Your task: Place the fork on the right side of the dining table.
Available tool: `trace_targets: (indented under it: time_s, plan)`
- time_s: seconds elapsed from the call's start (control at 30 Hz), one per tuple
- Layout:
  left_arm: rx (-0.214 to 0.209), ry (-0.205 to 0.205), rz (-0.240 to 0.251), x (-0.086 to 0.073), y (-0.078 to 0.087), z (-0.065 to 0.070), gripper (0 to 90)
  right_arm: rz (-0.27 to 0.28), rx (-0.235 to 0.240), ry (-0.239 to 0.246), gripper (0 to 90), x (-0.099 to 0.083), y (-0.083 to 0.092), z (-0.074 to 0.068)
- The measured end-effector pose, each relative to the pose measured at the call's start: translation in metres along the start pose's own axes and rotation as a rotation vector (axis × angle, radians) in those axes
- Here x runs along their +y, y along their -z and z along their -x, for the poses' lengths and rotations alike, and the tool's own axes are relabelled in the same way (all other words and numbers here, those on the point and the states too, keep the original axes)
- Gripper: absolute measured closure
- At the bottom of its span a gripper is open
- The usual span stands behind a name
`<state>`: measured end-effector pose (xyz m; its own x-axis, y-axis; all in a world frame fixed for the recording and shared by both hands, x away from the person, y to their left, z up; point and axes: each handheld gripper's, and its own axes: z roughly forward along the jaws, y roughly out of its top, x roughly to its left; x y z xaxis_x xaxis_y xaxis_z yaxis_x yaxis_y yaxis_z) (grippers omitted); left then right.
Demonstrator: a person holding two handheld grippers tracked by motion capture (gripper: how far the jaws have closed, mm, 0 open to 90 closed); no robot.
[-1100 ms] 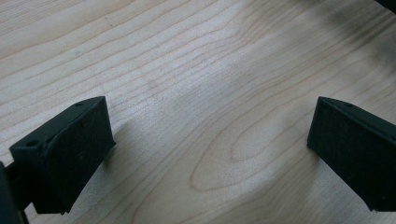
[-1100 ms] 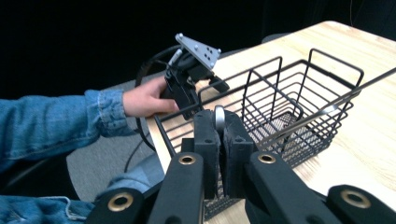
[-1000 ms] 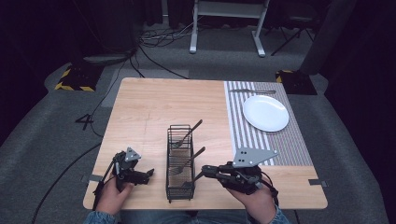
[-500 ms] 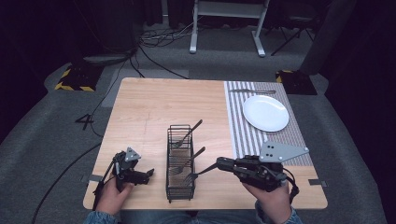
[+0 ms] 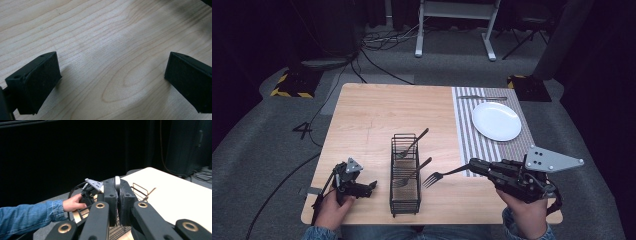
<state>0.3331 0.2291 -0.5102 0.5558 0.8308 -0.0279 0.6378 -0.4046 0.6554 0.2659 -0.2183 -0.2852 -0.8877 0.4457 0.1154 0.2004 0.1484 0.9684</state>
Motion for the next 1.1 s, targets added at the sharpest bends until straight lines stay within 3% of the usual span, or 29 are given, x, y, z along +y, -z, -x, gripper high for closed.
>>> trace_targets:
  time_s: [0.63,0.8,1.1]
  plan:
    - [0.000,-0.001,0.000,0.000,0.000,0.000,0.3,0.013,-0.176,-0.037,86.7,0.001,0.025,0.040]
    - [0.000,0.001,-0.002,0.000,0.000,0.000,0.3,0.011,-0.245,-0.047,86.6,0.000,0.031,0.056]
    - [0.000,0.004,0.000,0.000,0.000,0.000,0.2,-0.008,-0.320,-0.076,86.6,-0.003,0.032,0.085]
